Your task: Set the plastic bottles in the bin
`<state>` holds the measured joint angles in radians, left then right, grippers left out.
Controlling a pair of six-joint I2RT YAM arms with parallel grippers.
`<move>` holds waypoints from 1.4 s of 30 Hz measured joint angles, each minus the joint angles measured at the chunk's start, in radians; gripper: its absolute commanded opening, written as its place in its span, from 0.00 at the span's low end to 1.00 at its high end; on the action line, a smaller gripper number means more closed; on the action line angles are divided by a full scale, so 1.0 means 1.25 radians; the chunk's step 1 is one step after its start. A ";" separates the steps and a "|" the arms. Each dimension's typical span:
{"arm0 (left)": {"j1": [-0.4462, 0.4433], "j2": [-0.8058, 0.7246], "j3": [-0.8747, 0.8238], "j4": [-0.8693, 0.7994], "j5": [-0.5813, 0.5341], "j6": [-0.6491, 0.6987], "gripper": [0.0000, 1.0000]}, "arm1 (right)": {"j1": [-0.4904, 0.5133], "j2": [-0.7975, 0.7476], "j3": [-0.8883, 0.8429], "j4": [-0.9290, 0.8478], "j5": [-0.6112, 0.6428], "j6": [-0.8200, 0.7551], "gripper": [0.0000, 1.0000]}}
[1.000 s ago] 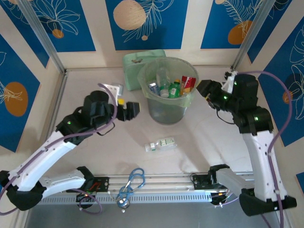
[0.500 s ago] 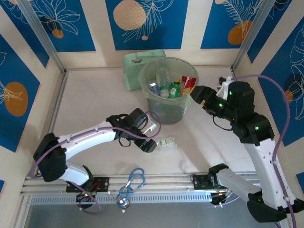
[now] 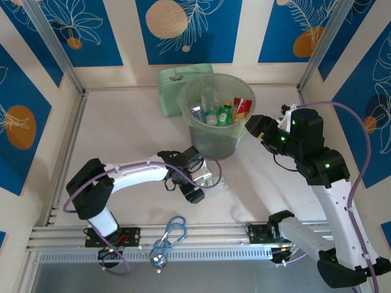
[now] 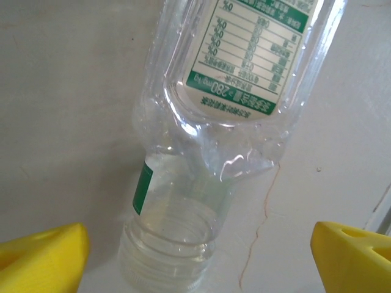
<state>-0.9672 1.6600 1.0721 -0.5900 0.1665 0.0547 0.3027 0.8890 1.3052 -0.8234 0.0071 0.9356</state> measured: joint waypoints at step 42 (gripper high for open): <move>-0.056 -0.324 0.062 -0.075 0.005 -0.073 0.32 | -0.042 0.084 0.143 -0.017 -0.180 -0.058 0.77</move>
<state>-1.0367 1.2552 1.1496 -0.6838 0.1734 -0.0364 0.2508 0.9943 1.4845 -0.8452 -0.2180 0.8627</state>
